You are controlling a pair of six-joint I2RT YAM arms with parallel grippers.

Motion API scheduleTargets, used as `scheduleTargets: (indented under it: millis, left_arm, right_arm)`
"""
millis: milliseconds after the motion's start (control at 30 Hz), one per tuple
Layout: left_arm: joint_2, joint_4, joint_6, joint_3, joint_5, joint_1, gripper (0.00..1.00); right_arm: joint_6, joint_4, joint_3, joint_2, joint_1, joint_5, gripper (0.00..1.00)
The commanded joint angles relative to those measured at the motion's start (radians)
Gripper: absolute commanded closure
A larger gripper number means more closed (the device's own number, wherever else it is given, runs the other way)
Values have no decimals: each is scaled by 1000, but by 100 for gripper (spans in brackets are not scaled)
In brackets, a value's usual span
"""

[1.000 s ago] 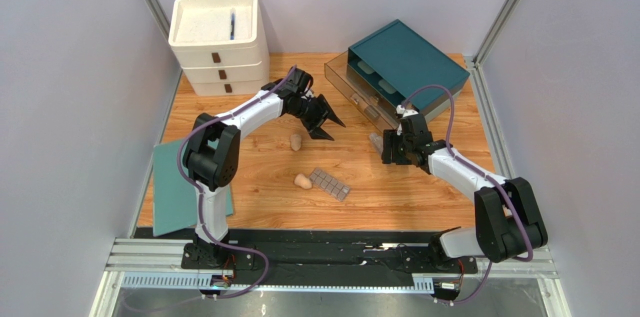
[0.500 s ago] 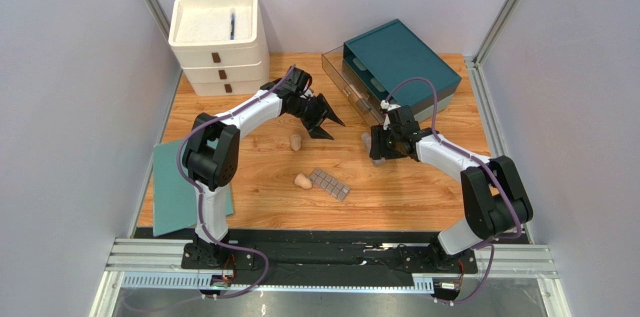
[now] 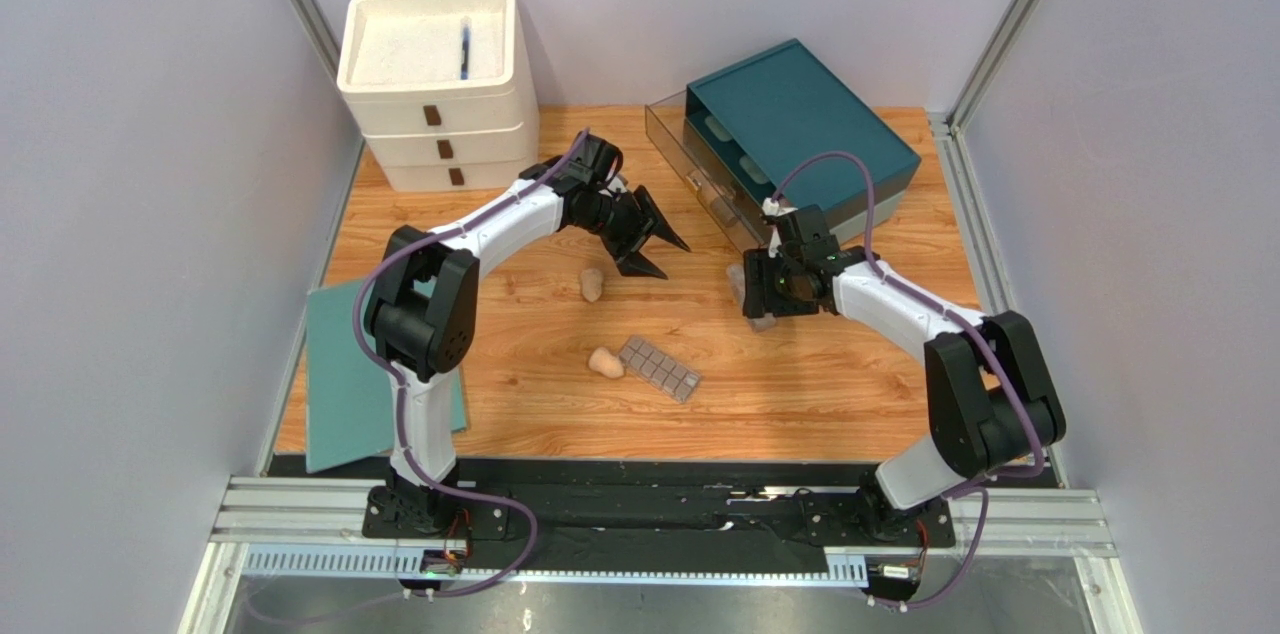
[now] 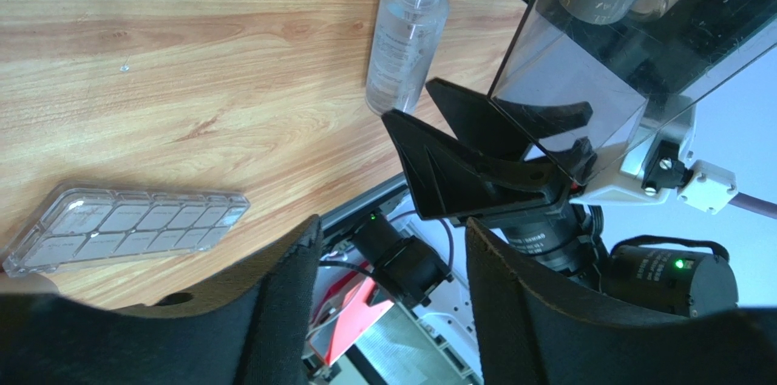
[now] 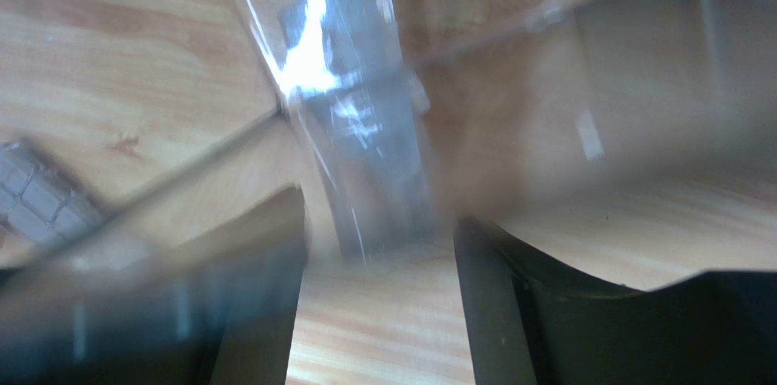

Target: Organize the makeup

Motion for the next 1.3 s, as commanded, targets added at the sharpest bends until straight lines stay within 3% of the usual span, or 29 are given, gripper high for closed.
scheduleTargets:
  millis: [0, 167, 467, 633, 833, 967, 1267]
  left_arm:
    - [-34, 9, 37, 54, 12, 4, 34]
    - [-49, -2, 114, 74, -18, 1, 25]
    - [-51, -50, 274, 86, -52, -54, 24]
    - [-61, -100, 424, 123, -118, -146, 24]
    - [-63, -143, 455, 120, -162, -178, 25]
    - [-57, -175, 470, 134, -170, -177, 25]
    - [-37, -231, 525, 198, -147, -146, 25]
  right_arm:
    - [24, -92, 77, -119, -17, 45, 37]
    - [16, -198, 167, -202, -17, 33, 35]
    - [24, -275, 249, -305, -43, -4, 34]
    - [56, -243, 319, -258, -186, -131, 35]
    - [-3, -277, 396, -187, -229, -191, 36]
    - [-13, -242, 281, -236, -229, -231, 36]
    - [70, 186, -234, -521, -188, -255, 36]
